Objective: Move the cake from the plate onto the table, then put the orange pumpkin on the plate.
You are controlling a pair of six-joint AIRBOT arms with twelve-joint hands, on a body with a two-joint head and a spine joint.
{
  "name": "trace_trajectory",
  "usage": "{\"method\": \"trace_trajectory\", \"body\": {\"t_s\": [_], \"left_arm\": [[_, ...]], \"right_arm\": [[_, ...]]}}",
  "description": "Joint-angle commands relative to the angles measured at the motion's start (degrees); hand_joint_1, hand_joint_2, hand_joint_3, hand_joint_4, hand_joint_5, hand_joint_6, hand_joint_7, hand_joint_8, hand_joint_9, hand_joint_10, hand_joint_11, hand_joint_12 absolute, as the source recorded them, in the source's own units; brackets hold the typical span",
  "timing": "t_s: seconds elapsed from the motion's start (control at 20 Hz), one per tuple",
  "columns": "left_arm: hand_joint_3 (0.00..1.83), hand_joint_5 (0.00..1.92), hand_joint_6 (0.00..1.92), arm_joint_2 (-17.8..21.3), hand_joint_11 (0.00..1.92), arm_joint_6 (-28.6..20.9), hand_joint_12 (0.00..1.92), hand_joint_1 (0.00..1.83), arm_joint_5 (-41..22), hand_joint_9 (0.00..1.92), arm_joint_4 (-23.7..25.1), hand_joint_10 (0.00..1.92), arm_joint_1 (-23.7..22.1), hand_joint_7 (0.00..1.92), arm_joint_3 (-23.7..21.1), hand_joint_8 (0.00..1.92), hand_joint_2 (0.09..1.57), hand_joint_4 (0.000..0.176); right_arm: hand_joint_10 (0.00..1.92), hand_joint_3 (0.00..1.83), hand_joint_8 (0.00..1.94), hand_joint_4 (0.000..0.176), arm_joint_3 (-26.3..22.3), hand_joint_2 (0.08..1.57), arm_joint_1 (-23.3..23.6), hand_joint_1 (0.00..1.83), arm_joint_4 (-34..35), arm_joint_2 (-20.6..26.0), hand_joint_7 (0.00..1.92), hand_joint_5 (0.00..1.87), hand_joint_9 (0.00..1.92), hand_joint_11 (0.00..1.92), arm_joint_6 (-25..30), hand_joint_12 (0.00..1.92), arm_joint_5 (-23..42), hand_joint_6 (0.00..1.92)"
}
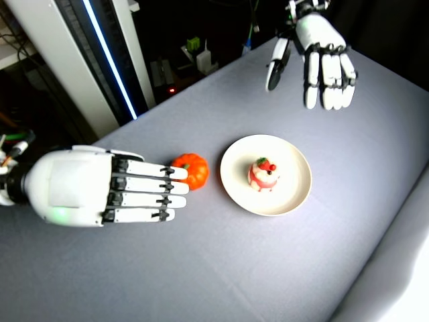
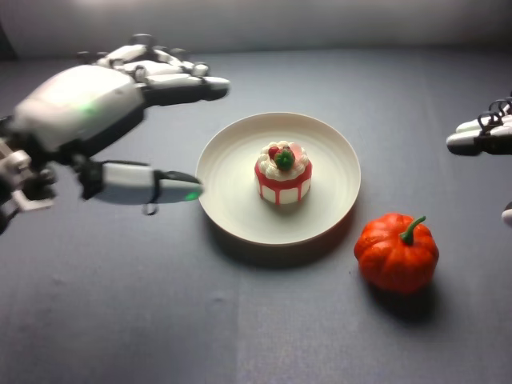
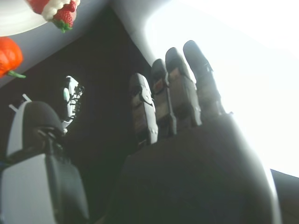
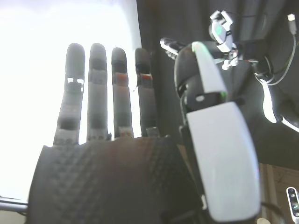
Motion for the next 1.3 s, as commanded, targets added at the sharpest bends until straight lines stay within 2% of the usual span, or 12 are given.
{"method": "trace_trajectory", "body": {"t_s": [0.0, 0.2, 0.35, 0.4, 0.55, 0.8, 1.0, 1.05, 1.1, 1.15, 1.2, 1.25], "left_arm": [[0.0, 0.44, 0.0, -1.0, 0.05, -0.9, 0.98, 0.82, -3.3, 0.42, 0.1, 0.0, -1.7, 0.43, 0.7, 0.0, 0.94, 0.053], [0.01, 0.48, 0.01, -6.5, 0.06, -1.3, 1.06, 0.9, 4.4, 0.48, 5.1, 0.01, -6.8, 0.46, 4.6, 0.01, 0.91, 0.049], [0.0, 0.45, 0.0, -10.5, 0.0, -1.4, 1.08, 0.77, 8.9, 0.42, 7.4, 0.0, -9.4, 0.42, 7.7, 0.0, 0.95, 0.097], [0.0, 0.46, 0.0, -11.5, 0.06, -1.7, 1.07, 0.78, 10.3, 0.46, 8.4, 0.01, -10.1, 0.46, 8.5, 0.0, 0.94, 0.088], [0.0, 0.48, 0.01, -15.3, 0.01, -1.9, 1.03, 0.79, 13.7, 0.41, 10.2, 0.0, -11.4, 0.46, 11.2, 0.0, 0.93, 0.13], [0.0, 0.54, 0.01, -18.9, 0.19, -1.9, 0.88, 0.92, 17.3, 0.5, 11.9, 0.01, -12.2, 0.52, 14.0, 0.01, 0.96, 0.105], [0.0, 0.75, 0.01, -20.6, 0.51, -1.1, 1.09, 1.18, 20.4, 0.85, 13.1, 0.09, -12.7, 0.74, 15.7, 0.03, 0.98, 0.002], [0.02, 0.88, 0.02, -21.1, 0.34, -0.6, 1.38, 1.32, 20.9, 0.88, 13.1, 0.17, -12.8, 0.9, 16.0, 0.85, 1.07, 0.0], [0.01, 1.08, 0.37, -21.3, 0.45, -0.5, 1.52, 1.28, 21.1, 0.85, 13.1, 0.64, -12.9, 0.91, 16.2, 1.21, 1.1, 0.0], [0.0, 1.17, 0.34, -21.4, 0.55, -0.5, 1.4, 1.36, 20.9, 0.87, 13.0, 1.26, -13.0, 0.89, 16.3, 1.16, 1.11, 0.0], [0.02, 0.97, 0.86, -21.3, 0.49, -0.6, 1.19, 1.35, 20.4, 0.78, 13.0, 1.38, -13.1, 0.83, 16.1, 1.19, 1.15, 0.0], [0.0, 0.95, 0.99, -20.7, 0.47, -0.6, 1.12, 1.34, 19.2, 0.75, 12.9, 1.42, -13.5, 0.83, 15.5, 1.17, 1.17, 0.0]], "right_arm": [[0.0, 0.0, 0.0, 0.0, 0.1, 1.26, 0.3, 0.78, 1.9, 0.0, 0.41, 0.37, 0.42, 0.15, 0.5, 0.96, 7.0, 0.0], [0.0, 0.0, 0.0, 0.0, 0.0, 1.3, 0.3, 0.77, 1.6, -0.1, 0.37, 0.38, 0.37, 0.04, 0.5, 0.98, 8.0, 0.0], [0.0, 0.01, 0.0, 0.0, 0.4, 1.36, 0.3, 0.67, 1.3, -0.7, 0.35, 0.37, 0.37, 0.08, 0.5, 0.92, 8.8, 0.0], [0.0, 0.01, 0.01, 0.0, 0.5, 1.37, 0.3, 0.66, 1.3, -0.9, 0.37, 0.38, 0.37, 0.08, 0.5, 0.91, 8.9, 0.01], [0.02, 0.0, 0.01, 0.0, 0.8, 1.37, 0.3, 0.87, 1.2, -1.2, 0.46, 0.44, 0.48, 0.01, 0.5, 1.25, 9.1, 0.0], [0.1, 0.0, 0.03, 0.0, 0.9, 1.37, 0.3, 1.0, 1.2, -1.6, 0.58, 0.47, 0.64, 0.17, 0.5, 1.51, 9.1, 0.0], [0.06, 0.0, 0.0, 0.0, 1.0, 1.33, 0.3, 1.12, 1.2, -1.6, 0.55, 0.49, 0.64, 0.19, 1.0, 1.28, 9.0, 0.0], [0.05, 0.0, 0.0, 0.0, 1.0, 1.32, 0.3, 1.09, 1.2, -1.6, 0.55, 0.48, 0.64, 0.16, 1.1, 1.29, 9.0, 0.0], [0.04, 0.0, 0.0, 0.0, 1.0, 1.33, 0.3, 1.07, 1.2, -1.6, 0.55, 0.49, 0.62, 0.15, 1.2, 1.3, 9.0, 0.0], [0.02, 0.0, 0.0, 0.0, 1.0, 1.34, 0.3, 1.05, 1.2, -1.6, 0.55, 0.5, 0.59, 0.12, 1.3, 1.34, 9.0, 0.0], [0.01, 0.0, 0.0, 0.0, 1.0, 1.34, 0.3, 1.04, 1.2, -1.6, 0.54, 0.5, 0.58, 0.1, 1.4, 1.34, 9.0, 0.0], [0.01, 0.0, 0.0, 0.0, 1.0, 1.34, 0.3, 1.05, 1.3, -1.6, 0.55, 0.5, 0.58, 0.12, 1.5, 1.3, 9.0, 0.0]]}}
